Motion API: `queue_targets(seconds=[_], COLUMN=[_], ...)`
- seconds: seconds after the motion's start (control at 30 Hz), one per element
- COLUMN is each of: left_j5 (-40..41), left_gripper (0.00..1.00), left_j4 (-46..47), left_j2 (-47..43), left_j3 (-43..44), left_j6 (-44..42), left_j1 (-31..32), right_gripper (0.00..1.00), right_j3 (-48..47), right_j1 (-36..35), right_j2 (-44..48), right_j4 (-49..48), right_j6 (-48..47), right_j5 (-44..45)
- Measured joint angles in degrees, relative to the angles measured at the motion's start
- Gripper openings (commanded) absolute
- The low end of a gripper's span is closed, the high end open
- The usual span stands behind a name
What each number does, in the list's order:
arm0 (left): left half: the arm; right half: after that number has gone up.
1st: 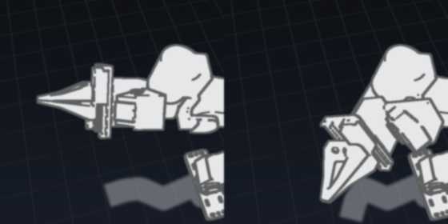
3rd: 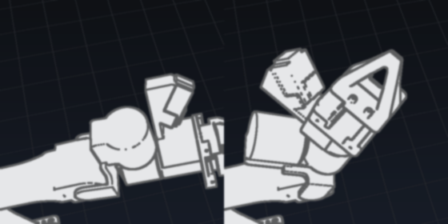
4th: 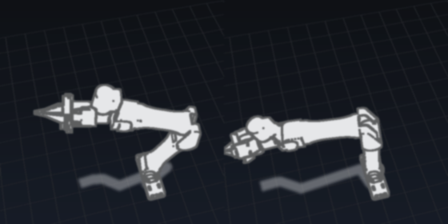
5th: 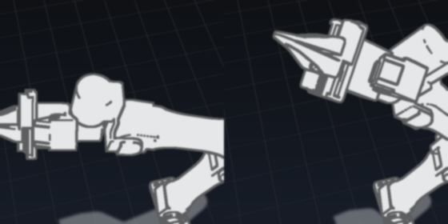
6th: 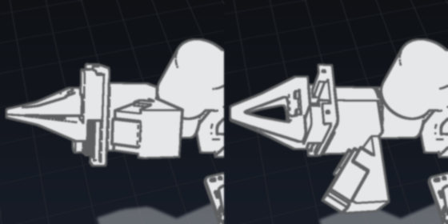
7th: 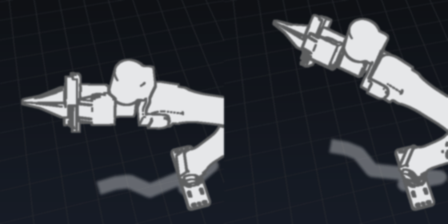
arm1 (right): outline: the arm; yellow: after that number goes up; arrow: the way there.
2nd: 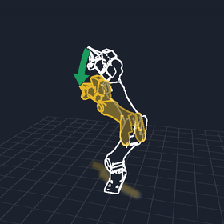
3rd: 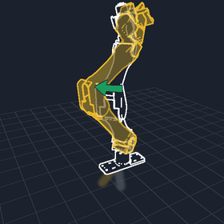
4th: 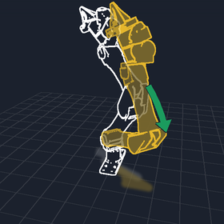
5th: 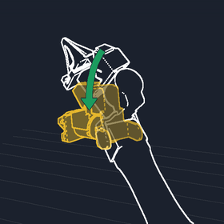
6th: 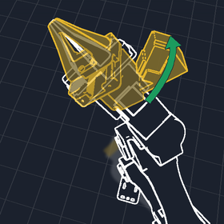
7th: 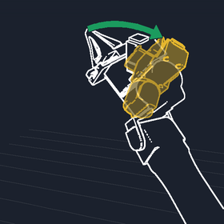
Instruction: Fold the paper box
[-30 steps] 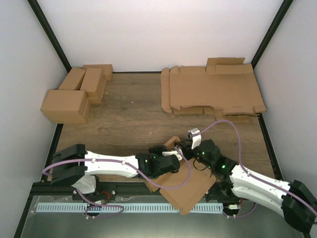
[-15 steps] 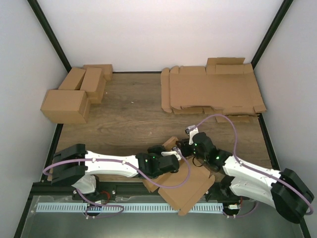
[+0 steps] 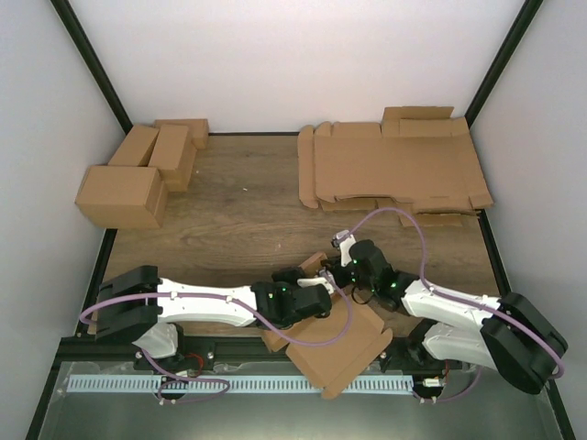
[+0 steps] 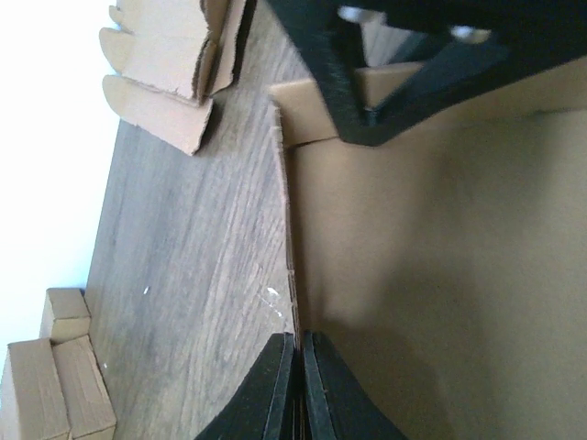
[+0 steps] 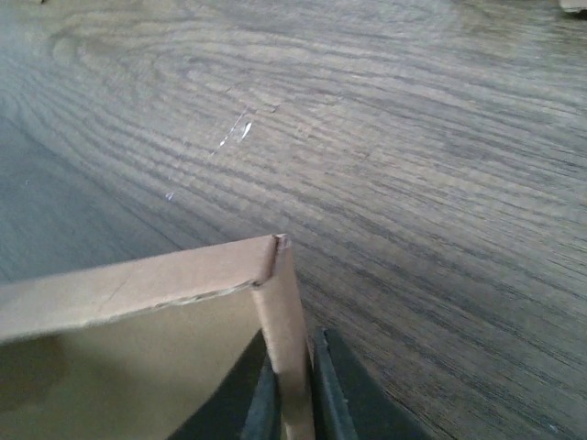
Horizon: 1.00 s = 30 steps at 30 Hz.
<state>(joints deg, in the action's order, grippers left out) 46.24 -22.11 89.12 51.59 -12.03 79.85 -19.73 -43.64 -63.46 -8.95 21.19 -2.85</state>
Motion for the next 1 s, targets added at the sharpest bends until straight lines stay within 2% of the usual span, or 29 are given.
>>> queue_targets(seconds=[0.03, 0.07, 0.13, 0.23, 0.37, 0.4, 0.57, 0.67, 0.8, 0.87, 0.93, 1.0], left_j5=[0.3, 0.7, 1.1, 1.0, 1.0, 1.1, -0.4, -4.7, -13.9, -17.7, -21.7, -25.7], left_gripper=[0.09, 0.19, 0.43, 0.73, 0.96, 0.99, 1.0, 1.0, 1.0, 1.0, 0.93, 0.82], left_j4=[0.0, 0.0, 0.0, -1.1, -6.4, -7.9, -13.5, -16.4, -19.7, -20.9, -22.1, -22.7], left_j2=[0.0, 0.0, -0.2, -0.6, -3.2, -4.4, -13.1, -19.8, -28.3, -32.3, -36.0, -38.0], left_j3=[0.0, 0.0, 0.0, 0.4, 4.7, 7.0, 17.9, 19.6, 15.7, 12.0, 8.2, 5.6], left_j6=[0.0, -0.1, -0.3, 0.5, 4.7, 6.7, 19.9, 30.1, 40.5, 43.5, 45.6, 46.9], left_j1=[-0.1, -0.2, -0.4, -0.3, -0.2, -0.1, -1.0, -5.7, -18.1, -21.8, -24.5, -27.3], right_gripper=[0.04, 0.04, 0.03, 0.01, 0.01, 0.01, 0.01, 0.01, 0.01, 0.01, 0.01, 0.01], right_j3=[0.0, 0.0, 0.0, -0.1, -0.8, -1.1, -2.3, -3.6, -7.1, -8.9, -10.8, -12.2], right_j1=[0.0, -0.1, -0.2, -0.1, 0.1, 0.1, 0.1, 0.1, 0.1, 0.1, 0.1, 0.1], right_j2=[-0.2, -0.4, -0.5, -0.3, 0.2, 0.3, 0.9, 0.0, -3.6, -5.5, -7.6, -9.2], right_j4=[0.0, 0.2, 0.6, 0.3, 0.4, 0.3, -0.2, -0.1, 0.7, 1.0, 1.3, 1.5], right_j6=[-0.6, -1.2, -1.9, -2.1, -1.0, -0.7, 2.8, 5.6, 9.9, 11.7, 13.4, 15.0], right_j5=[-0.2, -0.5, -0.8, 0.4, 4.4, 5.4, 11.1, 13.9, 17.0, 17.9, 18.3, 18.3])
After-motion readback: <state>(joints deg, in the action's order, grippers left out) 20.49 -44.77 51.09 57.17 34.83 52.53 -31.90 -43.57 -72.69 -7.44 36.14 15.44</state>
